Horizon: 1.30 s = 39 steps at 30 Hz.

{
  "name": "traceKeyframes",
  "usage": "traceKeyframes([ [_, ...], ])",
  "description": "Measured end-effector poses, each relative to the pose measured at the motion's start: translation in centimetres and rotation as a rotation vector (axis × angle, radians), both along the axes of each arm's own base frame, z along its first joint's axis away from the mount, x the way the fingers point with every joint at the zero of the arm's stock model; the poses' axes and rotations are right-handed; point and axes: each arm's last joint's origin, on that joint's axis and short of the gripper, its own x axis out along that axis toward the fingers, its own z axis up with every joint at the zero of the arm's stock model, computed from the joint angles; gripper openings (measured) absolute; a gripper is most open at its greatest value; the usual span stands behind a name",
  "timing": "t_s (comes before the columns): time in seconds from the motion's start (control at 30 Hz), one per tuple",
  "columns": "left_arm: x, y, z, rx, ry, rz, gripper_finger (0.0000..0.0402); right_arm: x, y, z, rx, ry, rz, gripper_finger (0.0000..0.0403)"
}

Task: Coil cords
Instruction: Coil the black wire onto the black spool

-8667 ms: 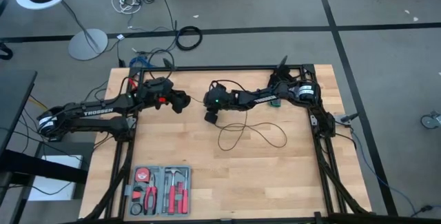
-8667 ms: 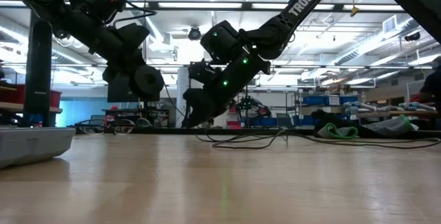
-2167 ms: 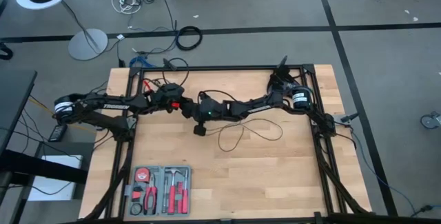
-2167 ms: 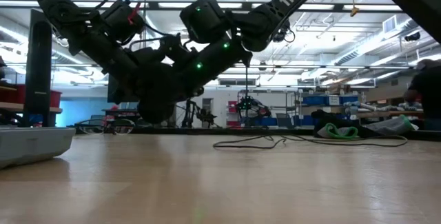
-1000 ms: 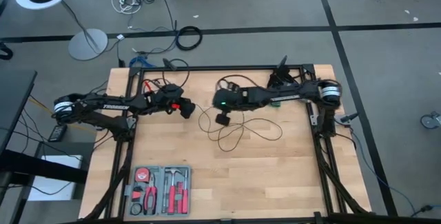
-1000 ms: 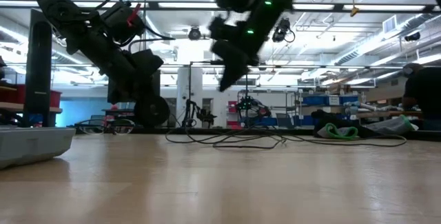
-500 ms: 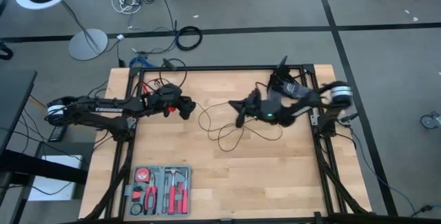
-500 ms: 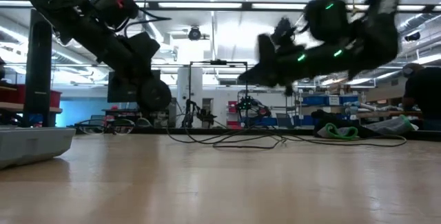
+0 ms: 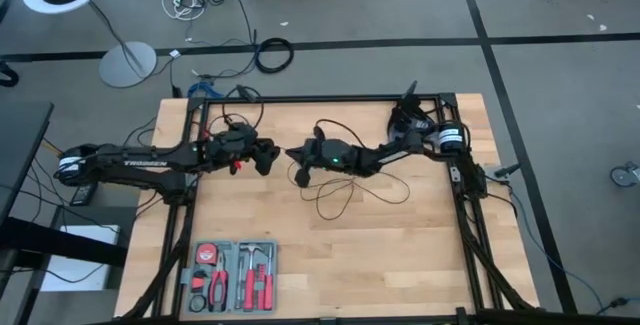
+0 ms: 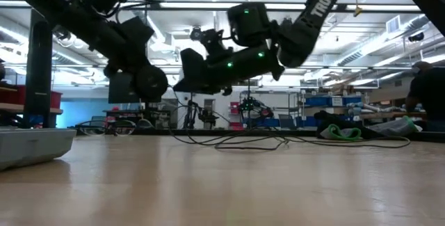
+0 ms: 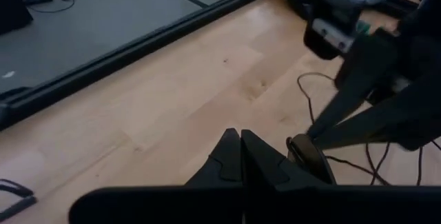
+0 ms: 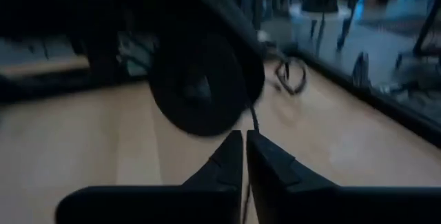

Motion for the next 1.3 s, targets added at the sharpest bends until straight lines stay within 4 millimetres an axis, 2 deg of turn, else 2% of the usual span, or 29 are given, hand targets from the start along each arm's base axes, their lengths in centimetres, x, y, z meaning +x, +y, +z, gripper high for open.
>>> traceKeyframes([
  [0.17, -0.9, -0.2, 1.1, 0.021, -0.045, 0.003, 0.0000, 0.7, -0.5, 1.0, 0.006, 0.049, -0.010, 0.0069],
  [0.4, -1.2, -0.3, 1.8, 0.048, -0.079, -0.005, 0.0000, 0.7, -0.4, 0.3, -0.004, 0.116, -0.003, 0.0124],
  [0.57, -1.1, -0.3, 1.9, 0.050, -0.087, -0.006, 0.0000, 0.6, -0.4, 0.2, -0.003, 0.128, -0.006, 0.0141],
  [1.03, -1.3, -0.3, 2.9, 0.087, -0.149, -0.017, 0.0000, 0.3, -0.4, -0.5, 0.001, 0.202, -0.025, 0.0134],
  [1.3, -1.1, -0.3, 4.2, 0.118, -0.163, -0.027, 0.0000, 0.3, -0.3, -0.6, 0.012, 0.213, -0.025, 0.0087],
])
